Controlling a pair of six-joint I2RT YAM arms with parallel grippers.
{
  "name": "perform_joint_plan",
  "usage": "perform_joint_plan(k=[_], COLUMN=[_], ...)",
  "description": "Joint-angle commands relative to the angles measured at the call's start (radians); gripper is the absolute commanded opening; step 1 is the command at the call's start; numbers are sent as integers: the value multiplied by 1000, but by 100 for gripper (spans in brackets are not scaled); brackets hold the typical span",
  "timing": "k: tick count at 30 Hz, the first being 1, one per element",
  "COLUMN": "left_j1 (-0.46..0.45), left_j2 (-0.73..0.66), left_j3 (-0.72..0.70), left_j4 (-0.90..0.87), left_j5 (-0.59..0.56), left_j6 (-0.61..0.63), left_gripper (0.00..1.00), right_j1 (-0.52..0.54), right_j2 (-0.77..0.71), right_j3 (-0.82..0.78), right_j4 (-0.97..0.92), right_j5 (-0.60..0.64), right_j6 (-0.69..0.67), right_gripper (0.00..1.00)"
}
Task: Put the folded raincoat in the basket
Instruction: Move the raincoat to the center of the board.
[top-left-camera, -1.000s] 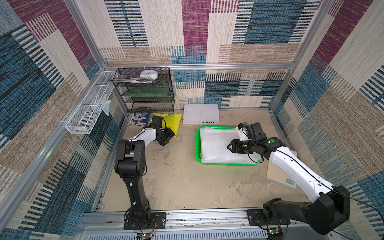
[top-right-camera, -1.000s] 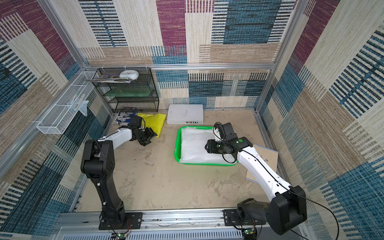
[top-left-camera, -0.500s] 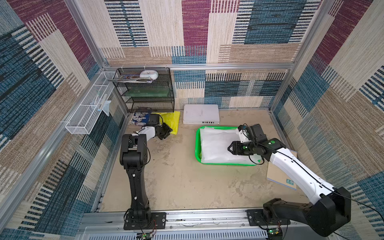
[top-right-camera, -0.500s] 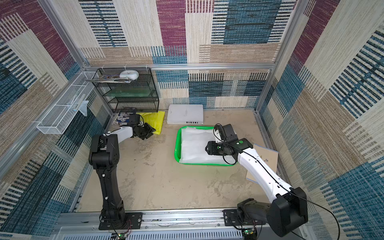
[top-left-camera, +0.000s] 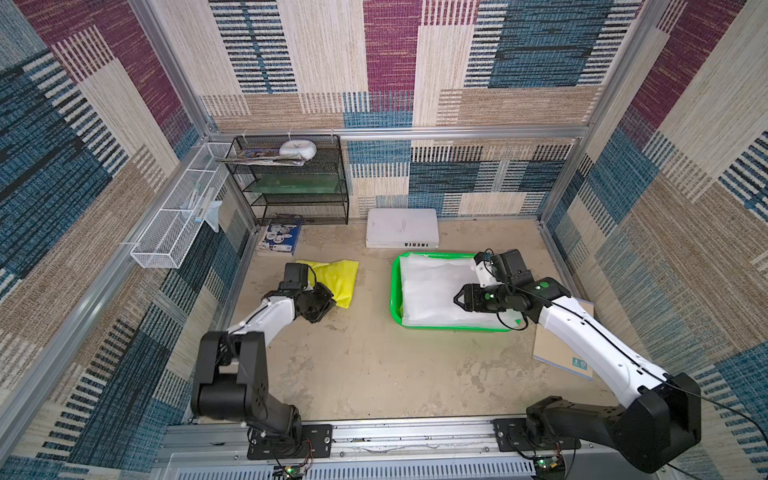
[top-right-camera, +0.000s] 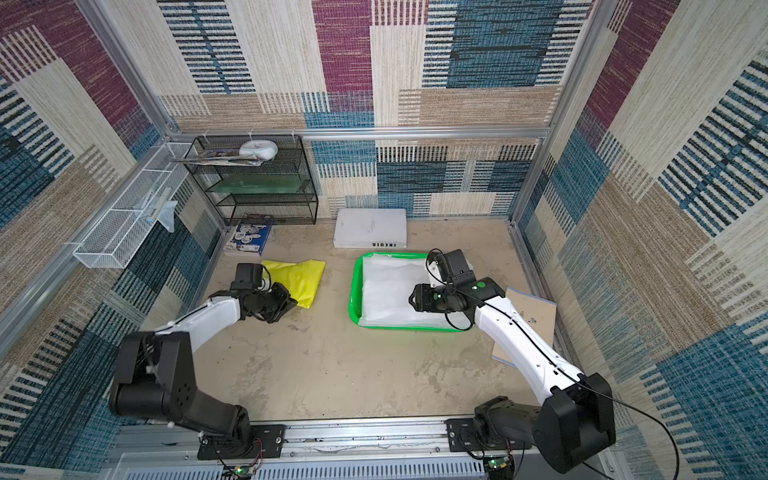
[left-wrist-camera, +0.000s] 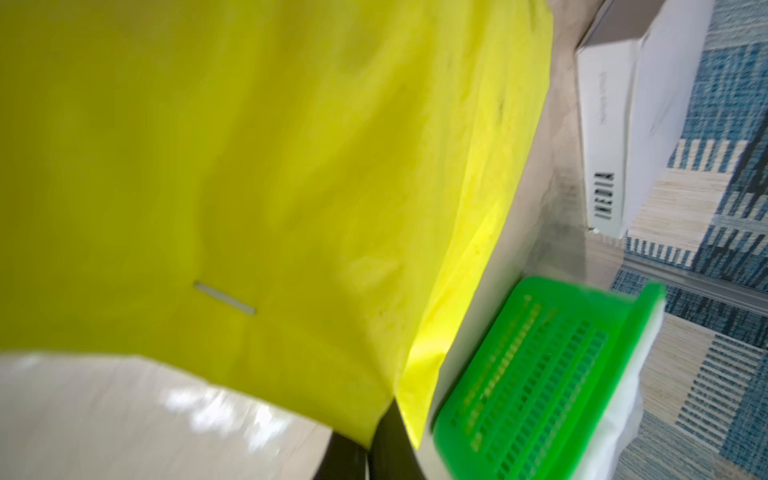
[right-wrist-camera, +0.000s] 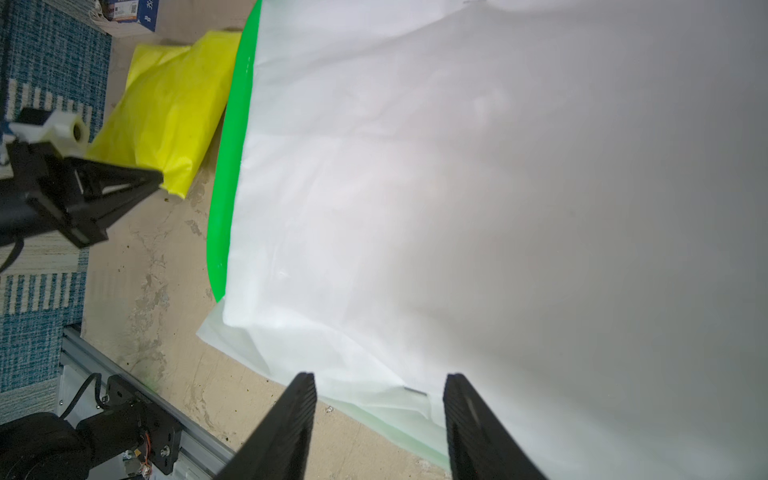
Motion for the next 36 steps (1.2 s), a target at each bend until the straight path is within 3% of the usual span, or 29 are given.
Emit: perform_joint_plan(k=[1,3,4,5,6,10,14,18,26,36], left_j1=[-1,-1,0,-2,-2,-83,-337,-460,-617,-661], left_j2=[-261,-418,-475,-528,-562,-493,-233,-23,198,403], left_j3=[-108,-80,-65,-48,-28,78,256,377,441,458], left_j4=[-271,-467,-501,-520,-523,-490,-637,-768,-815,-823], left_j5=[-74,-155,-165,-168,-166,-154,-358,-483,-650,-787], left_j6=[20,54,71,85,95,215,281,331,415,363], left_gripper=[51,68,70,91,97,89,78,68,66,53], right_j1=[0,0,0,0,0,0,0,0,0,0], right_j2=[-2,-1,-3,-5,-4,-1,-5,-8,-7,-6], right_j3=[2,2,2,-1,-2,-9,-19,-28,-39,-51], right_j4=[14,15,16,18,20,32,30,29,35,41], right_j5=[-32,-38,-40,-43,-47,-83,-86,-68,-82,-84], right_j6=[0,2,3,6,11,19,15,9,9,5], right_gripper=[55,55,56,56,56,56,56,56,56,56])
